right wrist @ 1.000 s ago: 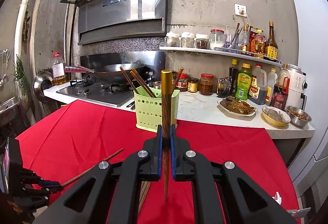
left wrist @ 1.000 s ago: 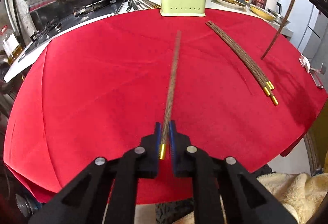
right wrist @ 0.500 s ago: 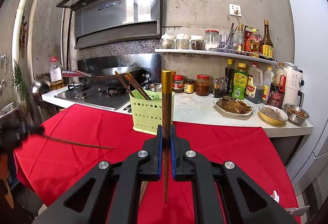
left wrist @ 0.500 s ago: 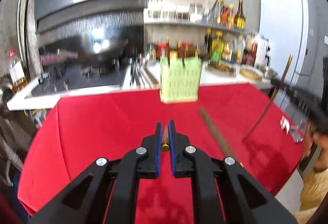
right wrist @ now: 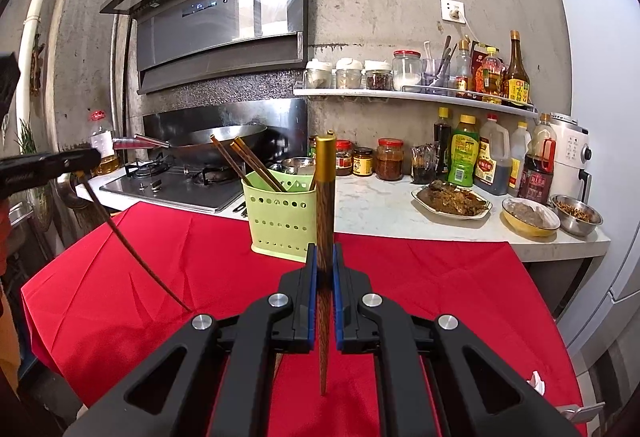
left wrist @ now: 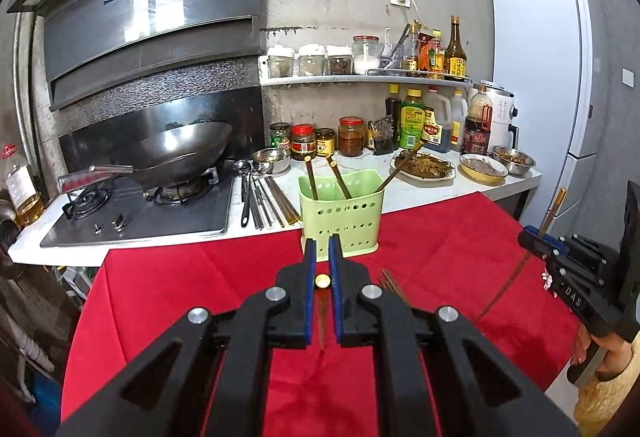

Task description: Organize utensils

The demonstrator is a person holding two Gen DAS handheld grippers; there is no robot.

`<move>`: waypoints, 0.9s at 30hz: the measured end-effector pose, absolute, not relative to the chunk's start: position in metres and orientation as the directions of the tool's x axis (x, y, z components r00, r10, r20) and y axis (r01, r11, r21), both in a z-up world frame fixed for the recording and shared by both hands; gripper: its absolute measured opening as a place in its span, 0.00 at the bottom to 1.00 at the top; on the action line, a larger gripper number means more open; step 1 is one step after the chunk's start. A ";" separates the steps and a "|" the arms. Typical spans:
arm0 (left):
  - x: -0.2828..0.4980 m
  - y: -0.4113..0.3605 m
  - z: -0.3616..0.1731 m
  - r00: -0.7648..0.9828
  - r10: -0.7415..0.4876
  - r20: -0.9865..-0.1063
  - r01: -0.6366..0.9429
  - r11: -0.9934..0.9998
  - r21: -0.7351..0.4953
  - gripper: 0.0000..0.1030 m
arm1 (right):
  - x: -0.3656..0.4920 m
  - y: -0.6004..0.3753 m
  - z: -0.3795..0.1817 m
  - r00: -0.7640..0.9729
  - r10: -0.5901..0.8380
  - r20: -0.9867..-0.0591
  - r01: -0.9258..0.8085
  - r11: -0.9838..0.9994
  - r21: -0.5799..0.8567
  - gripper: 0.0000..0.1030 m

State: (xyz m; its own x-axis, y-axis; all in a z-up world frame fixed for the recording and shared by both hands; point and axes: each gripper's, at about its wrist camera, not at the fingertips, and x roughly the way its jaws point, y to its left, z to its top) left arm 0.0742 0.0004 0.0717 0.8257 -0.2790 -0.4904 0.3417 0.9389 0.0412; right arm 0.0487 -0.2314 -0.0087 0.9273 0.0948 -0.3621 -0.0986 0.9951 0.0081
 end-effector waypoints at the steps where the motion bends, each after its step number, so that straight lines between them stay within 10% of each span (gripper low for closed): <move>1: 0.077 -0.002 0.072 0.824 -0.283 -0.491 0.345 0.938 0.038 0.06 | 0.051 -0.232 -0.009 0.927 0.093 -0.362 -0.097 0.995 0.008 0.07; 14: 0.105 -0.009 0.004 0.755 -0.242 -0.610 0.337 0.940 0.044 0.06 | 0.060 -0.232 -0.010 0.930 0.095 -0.355 -0.102 0.995 -0.001 0.07; 27: 0.127 0.007 0.044 0.829 -0.255 -0.498 0.293 0.956 -0.001 0.06 | 0.108 -0.225 0.020 0.943 0.163 -0.290 -0.165 0.986 0.019 0.06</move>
